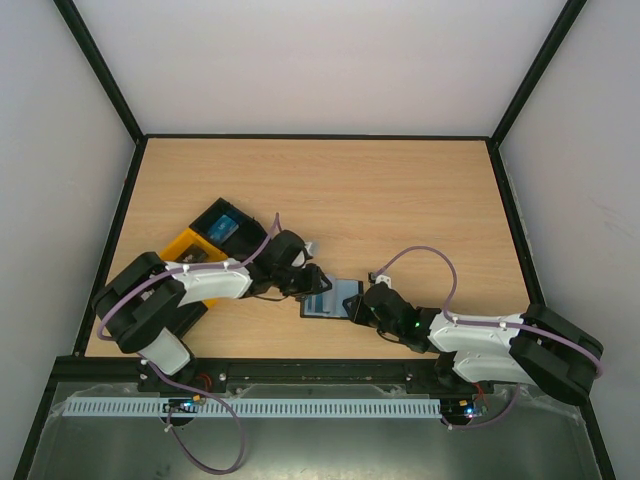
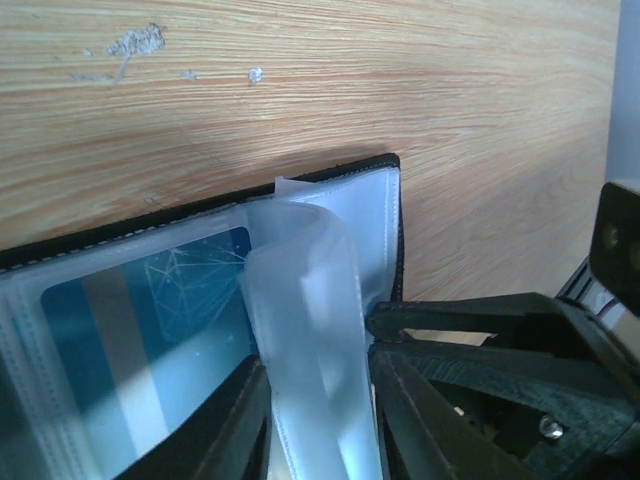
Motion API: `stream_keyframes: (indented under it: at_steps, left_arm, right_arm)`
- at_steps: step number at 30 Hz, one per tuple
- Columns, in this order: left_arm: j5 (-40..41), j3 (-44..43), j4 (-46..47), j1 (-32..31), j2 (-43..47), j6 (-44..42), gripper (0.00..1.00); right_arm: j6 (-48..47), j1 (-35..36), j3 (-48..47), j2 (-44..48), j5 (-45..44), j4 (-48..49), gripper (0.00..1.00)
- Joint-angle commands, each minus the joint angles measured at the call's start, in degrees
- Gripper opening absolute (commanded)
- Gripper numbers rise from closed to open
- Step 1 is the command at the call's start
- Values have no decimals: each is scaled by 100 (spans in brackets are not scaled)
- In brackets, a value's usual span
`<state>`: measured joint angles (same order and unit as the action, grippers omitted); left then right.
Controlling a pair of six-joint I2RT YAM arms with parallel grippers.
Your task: Take the credit cards out of the card holder
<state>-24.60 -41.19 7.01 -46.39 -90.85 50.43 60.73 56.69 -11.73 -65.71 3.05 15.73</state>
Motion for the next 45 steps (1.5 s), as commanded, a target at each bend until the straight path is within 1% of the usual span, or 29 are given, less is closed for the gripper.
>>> stream_keyframes:
  at_steps: [1,4,10,12,14,18,23,26,29,33,36,41,45]
  left_arm:
    - [-110,-147,148,-49,-39,86,28]
    - [-170,-173,214,-60,-126,137,19]
    - [-214,-203,310,-76,-192,197,9]
    - [-253,-221,381,-101,-188,239,7]
    - [-264,-268,402,-142,-203,262,7]
    - [-335,-387,474,-223,-329,272,14]
    - [-462,-664,599,-271,-818,299,14]
    - [-429,-687,648,-287,-804,276,21]
    - [-401,-680,616,-275,-768,225,28]
    - [-375,-665,549,-262,-731,183,36]
    - [-306,-678,444,-222,-656,160,41]
    - [-101,-682,150,-115,-429,57,42]
    - [115,-589,-276,-5,-215,-137,41]
  right_arm:
    - [18,10,77,23,-144,-95,25]
    - [33,9,89,30,-164,-146,25]
    - [68,9,130,212,-250,-215,24]
    - [94,9,96,321,-248,-330,24]
    - [110,11,-21,454,-185,-527,24]
    - [158,12,-242,806,-246,-1107,25]
    - [155,16,-229,1428,-280,-1603,26]
    - [143,11,-222,1745,-303,-1838,27]
    - [178,11,-175,2016,-290,-1894,28]
    - [319,10,-54,2415,-167,-1680,28]
    - [419,16,-58,2700,-152,-1652,28]
    - [376,10,-98,2901,-284,-1633,28]
    - [341,9,-211,2679,-186,-1507,28]
